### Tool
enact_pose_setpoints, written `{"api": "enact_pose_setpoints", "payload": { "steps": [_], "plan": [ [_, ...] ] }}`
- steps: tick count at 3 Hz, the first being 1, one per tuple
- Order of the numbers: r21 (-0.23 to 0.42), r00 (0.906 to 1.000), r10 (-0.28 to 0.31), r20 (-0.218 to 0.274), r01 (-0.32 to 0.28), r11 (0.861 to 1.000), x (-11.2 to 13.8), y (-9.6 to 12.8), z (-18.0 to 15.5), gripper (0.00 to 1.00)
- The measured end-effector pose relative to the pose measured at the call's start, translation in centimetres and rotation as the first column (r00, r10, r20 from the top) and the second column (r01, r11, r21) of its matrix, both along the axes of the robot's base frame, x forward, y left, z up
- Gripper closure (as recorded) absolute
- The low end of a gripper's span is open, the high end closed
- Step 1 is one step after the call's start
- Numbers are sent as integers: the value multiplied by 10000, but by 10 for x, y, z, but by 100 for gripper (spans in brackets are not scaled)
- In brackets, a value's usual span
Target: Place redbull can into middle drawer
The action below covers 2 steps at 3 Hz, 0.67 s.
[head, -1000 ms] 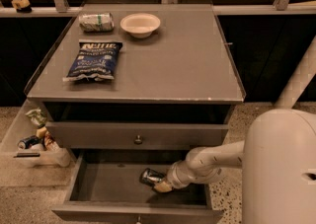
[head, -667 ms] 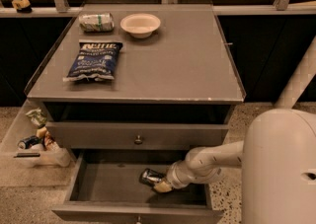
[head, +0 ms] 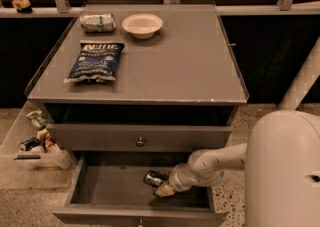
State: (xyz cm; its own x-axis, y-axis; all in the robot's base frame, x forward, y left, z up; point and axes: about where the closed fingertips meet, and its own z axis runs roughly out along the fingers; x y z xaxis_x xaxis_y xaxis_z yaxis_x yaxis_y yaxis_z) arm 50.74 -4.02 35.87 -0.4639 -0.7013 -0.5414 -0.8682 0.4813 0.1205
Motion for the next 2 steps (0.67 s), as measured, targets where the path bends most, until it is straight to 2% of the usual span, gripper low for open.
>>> {"api": "enact_pose_setpoints", "payload": {
  "steps": [1, 2],
  "plan": [
    [0, 10000, 0, 0, 0, 10000, 0, 0, 0, 0],
    [0, 10000, 1, -1, -1, 10000, 0, 0, 0, 0]
  ]
}}
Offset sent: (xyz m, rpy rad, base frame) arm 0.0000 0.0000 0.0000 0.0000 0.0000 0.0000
